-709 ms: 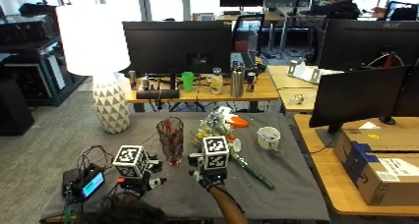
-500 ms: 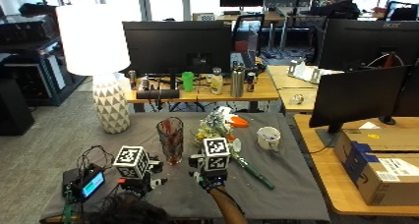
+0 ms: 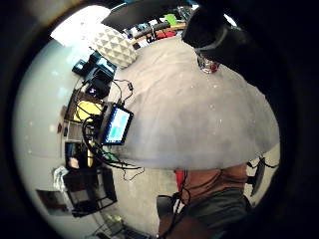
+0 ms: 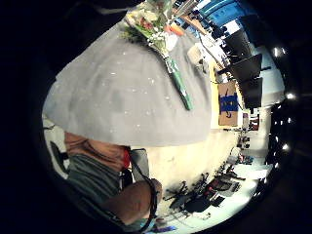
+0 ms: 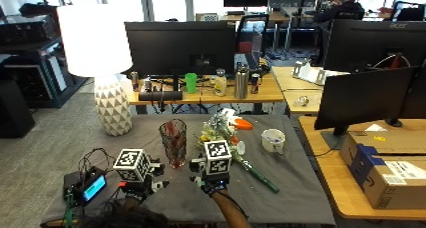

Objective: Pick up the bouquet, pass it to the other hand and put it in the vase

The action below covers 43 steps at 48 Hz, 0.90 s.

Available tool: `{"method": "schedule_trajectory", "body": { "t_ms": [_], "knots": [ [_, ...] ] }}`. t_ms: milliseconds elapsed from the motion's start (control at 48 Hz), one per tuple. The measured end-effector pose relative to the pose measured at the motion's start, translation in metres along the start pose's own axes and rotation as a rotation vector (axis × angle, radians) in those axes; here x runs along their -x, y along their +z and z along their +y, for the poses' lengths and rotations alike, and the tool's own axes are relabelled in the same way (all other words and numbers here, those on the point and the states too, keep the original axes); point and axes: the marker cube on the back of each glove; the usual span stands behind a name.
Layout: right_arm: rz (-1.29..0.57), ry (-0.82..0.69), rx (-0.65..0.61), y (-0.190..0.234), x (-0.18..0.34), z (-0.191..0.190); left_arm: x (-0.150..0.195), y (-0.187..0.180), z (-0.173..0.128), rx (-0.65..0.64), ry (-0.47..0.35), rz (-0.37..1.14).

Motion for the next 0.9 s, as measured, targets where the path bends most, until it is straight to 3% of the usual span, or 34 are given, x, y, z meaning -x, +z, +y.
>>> {"method": "schedule_trajectory", "body": {
  "t_ms": [375,709,896],
  "knots": [
    [0.014,0.032,-0.008,0.002,-0.038,0.009,0.001,0.0,0.004,0.01,-0.009,0.015],
    [0.023,0.213,-0.049,0.018,-0.14,0.003,0.001,0.009,-0.001,-0.01,-0.006,0.033],
    [-0.04,0.327,-0.068,0.052,-0.216,-0.027,0.002,0.013,-0.005,-0.04,-0.007,0.045]
  ]
}}
